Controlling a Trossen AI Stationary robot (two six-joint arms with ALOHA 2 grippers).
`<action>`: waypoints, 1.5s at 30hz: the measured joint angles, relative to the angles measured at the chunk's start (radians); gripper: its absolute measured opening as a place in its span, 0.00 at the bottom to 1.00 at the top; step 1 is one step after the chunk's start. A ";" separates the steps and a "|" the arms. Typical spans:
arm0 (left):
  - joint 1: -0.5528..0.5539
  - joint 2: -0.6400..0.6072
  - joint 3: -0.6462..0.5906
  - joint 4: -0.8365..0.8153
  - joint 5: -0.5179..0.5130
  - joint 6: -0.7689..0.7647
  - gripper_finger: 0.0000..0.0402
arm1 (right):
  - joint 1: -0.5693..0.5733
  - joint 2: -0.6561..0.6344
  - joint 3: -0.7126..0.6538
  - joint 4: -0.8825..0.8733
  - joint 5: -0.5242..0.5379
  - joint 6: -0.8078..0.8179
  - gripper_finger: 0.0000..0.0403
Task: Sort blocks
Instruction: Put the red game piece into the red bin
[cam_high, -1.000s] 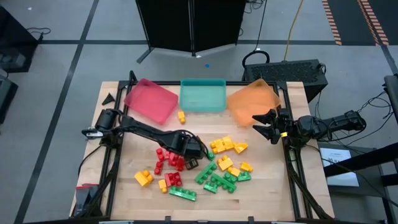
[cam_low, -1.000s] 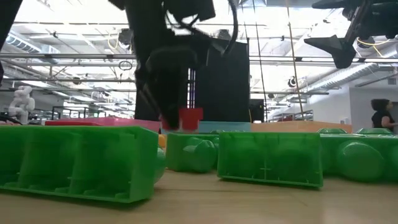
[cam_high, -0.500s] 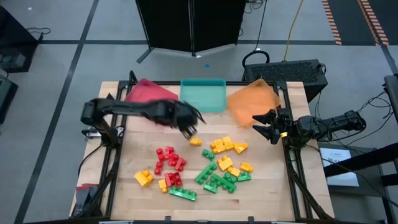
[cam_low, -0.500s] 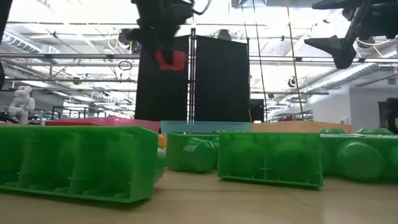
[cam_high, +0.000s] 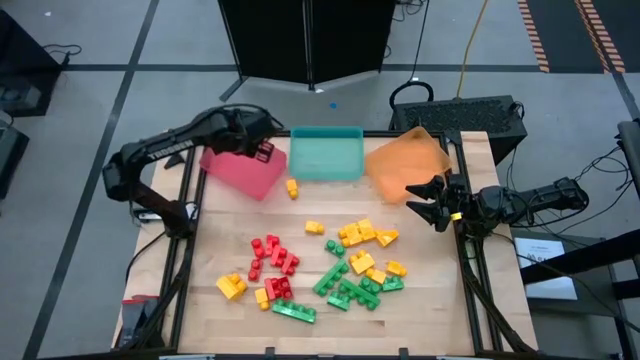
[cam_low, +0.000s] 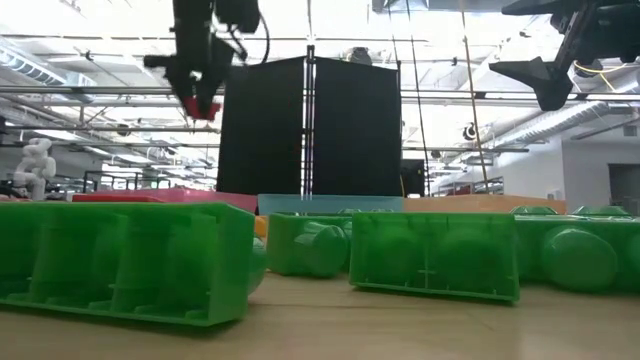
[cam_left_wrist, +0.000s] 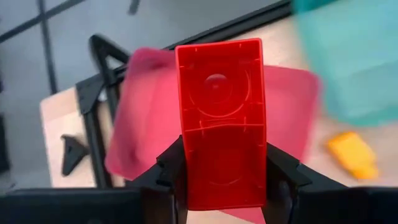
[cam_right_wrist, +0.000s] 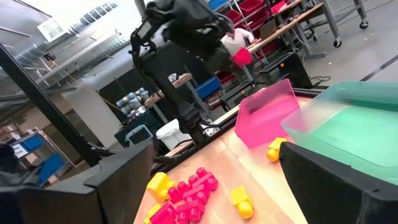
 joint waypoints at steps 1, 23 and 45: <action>0.024 0.000 -0.022 0.009 0.001 0.011 0.34 | 0.000 0.000 0.000 0.000 0.000 0.000 0.85; 0.248 0.002 -0.527 0.581 0.203 0.069 0.34 | 0.000 0.000 0.000 0.000 0.000 0.000 0.85; 0.250 0.002 -0.604 0.629 0.240 0.113 0.53 | 0.000 0.000 0.000 0.000 0.000 0.000 0.85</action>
